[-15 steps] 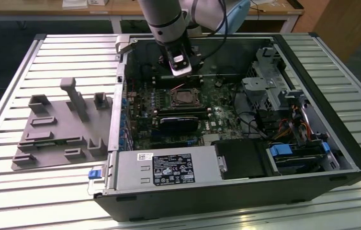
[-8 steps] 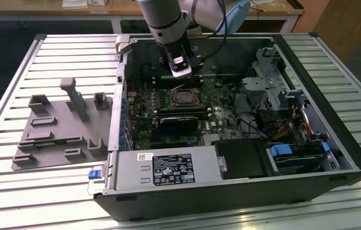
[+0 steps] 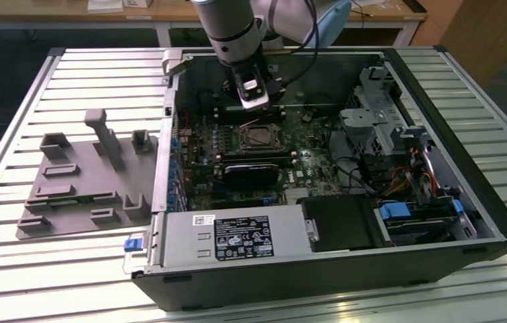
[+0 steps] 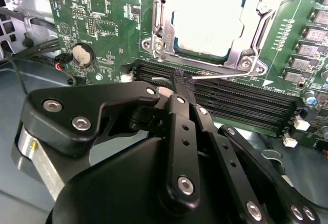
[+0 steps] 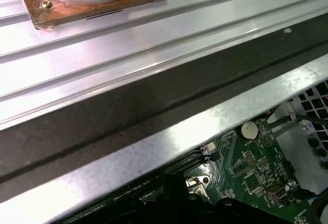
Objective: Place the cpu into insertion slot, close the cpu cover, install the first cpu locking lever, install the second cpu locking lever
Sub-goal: 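Install the first cpu locking lever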
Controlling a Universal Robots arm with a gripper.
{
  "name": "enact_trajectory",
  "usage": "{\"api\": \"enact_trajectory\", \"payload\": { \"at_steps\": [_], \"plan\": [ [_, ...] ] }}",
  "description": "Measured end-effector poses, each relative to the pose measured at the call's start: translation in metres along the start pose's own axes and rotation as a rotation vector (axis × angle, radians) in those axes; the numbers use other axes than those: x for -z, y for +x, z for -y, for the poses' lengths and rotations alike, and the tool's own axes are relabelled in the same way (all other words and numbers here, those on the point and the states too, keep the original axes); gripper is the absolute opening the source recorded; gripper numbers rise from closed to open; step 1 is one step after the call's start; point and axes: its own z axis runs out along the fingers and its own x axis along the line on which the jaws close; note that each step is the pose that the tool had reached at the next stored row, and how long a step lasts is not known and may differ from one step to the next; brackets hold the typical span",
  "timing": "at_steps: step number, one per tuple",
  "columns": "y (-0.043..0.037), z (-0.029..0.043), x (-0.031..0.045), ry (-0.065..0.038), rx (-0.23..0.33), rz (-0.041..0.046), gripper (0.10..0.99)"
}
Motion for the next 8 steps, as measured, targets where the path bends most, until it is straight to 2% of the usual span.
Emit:
{"api": "enact_trajectory", "payload": {
  "at_steps": [8],
  "plan": [
    [0.001, 0.0004, -0.0034, 0.001, 0.001, 0.0044, 0.102]
  ]
}}
